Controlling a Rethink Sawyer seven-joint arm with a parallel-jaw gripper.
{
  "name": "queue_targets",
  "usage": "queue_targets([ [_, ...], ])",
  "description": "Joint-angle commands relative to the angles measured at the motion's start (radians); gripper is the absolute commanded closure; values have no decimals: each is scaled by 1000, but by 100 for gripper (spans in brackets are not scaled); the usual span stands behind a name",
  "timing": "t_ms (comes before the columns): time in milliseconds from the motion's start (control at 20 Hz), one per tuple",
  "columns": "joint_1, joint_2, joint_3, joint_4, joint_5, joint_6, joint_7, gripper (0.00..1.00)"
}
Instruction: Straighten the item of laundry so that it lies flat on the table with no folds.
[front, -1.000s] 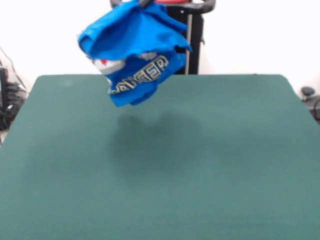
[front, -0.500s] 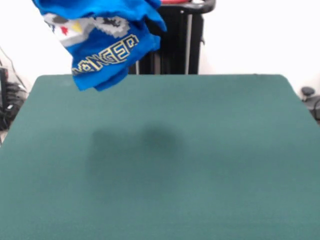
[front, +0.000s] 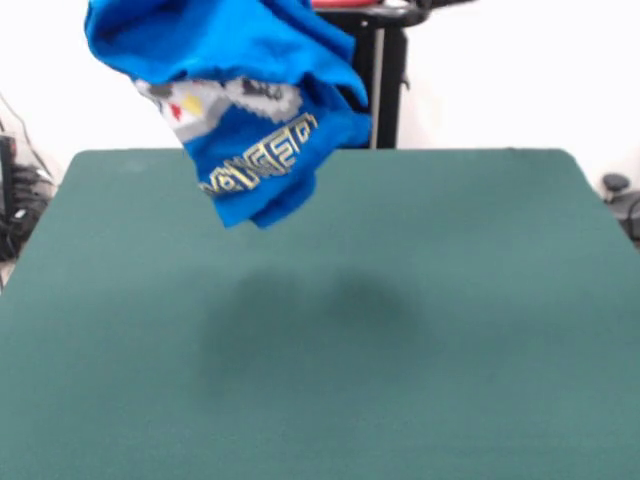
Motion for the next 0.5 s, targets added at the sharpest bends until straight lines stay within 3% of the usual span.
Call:
queue_targets([
  [50, 28, 189, -23, -143, 139, 218, 483, 100],
  [250, 20, 281, -84, -184, 173, 299, 635, 100],
  [500, -39, 456, -275, -246, 174, 440, 861, 100],
])
